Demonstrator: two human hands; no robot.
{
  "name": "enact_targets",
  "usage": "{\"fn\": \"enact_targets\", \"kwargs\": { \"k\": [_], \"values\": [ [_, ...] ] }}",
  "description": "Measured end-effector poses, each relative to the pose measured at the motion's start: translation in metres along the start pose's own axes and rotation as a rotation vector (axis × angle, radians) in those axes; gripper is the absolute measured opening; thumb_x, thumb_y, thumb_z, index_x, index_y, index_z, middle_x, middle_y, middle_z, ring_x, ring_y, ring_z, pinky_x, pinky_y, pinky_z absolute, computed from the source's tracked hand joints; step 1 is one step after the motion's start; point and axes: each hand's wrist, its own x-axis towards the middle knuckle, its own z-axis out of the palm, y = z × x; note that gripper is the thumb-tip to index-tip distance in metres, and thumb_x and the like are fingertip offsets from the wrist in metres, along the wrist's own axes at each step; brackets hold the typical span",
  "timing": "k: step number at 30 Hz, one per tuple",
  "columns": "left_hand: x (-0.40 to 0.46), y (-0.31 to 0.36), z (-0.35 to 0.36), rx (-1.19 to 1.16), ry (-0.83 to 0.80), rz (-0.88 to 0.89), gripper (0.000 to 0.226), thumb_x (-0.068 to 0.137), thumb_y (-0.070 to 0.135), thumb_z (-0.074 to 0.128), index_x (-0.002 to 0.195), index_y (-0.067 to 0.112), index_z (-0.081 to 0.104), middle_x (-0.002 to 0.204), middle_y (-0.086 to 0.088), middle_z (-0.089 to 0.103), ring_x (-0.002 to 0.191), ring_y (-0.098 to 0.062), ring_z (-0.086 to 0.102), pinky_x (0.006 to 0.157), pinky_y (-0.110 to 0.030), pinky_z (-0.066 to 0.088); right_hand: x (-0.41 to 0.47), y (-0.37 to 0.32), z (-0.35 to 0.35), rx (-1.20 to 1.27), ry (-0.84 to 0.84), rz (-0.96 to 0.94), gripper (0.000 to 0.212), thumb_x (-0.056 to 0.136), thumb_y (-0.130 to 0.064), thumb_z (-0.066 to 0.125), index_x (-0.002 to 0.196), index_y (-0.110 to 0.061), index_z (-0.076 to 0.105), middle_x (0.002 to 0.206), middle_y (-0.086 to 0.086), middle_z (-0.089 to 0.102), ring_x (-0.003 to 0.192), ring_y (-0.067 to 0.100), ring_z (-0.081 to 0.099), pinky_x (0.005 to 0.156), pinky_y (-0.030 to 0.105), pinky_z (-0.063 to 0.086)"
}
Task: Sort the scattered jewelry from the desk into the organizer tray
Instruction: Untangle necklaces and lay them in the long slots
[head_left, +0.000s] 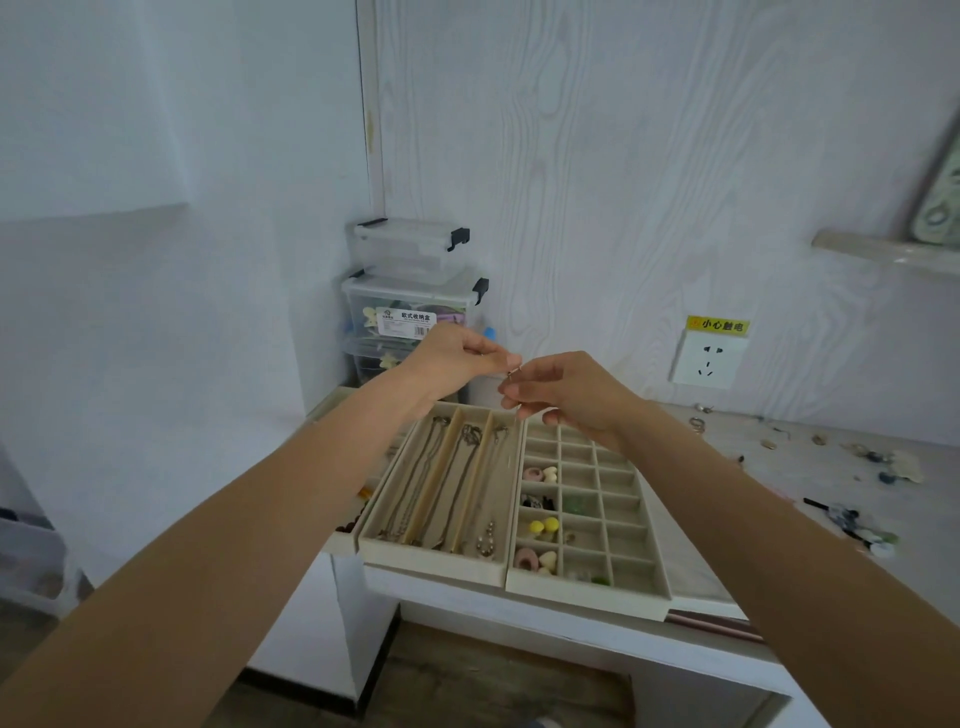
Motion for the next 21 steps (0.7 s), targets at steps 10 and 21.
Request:
{"fn": "enact_targets", "kwargs": {
  "k": [10,21],
  "values": [
    [-0.003,-0.005,-0.003,-0.012,0.0,-0.045,0.006,0.079,0.024,0.073,0.083,0.02,0.071,0.09,0.009,0.063,0.11,-0.012,0.053,0.102,-0.029,0.035,0.0,0.001,0.002,0.0,0.032,0.01,0.016,0.088,-0.021,0.064,0.1,-0.013,0.07,0.091,0.003,0.073,0.064,0.006,0.063,0.06,0.019,0.038],
    [-0.01,-0.002,-0.006,0.003,-0.072,-0.035,0.006,0.08,0.025,0.072,0.084,0.021,0.072,0.093,0.01,0.065,0.108,-0.009,0.051,0.105,-0.031,0.034,-0.004,-0.002,0.001,-0.004,0.097,-0.012,0.015,0.088,-0.025,0.064,0.09,-0.012,0.069,0.084,0.001,0.073,0.06,0.003,0.062,0.057,0.019,0.039]
  ]
}}
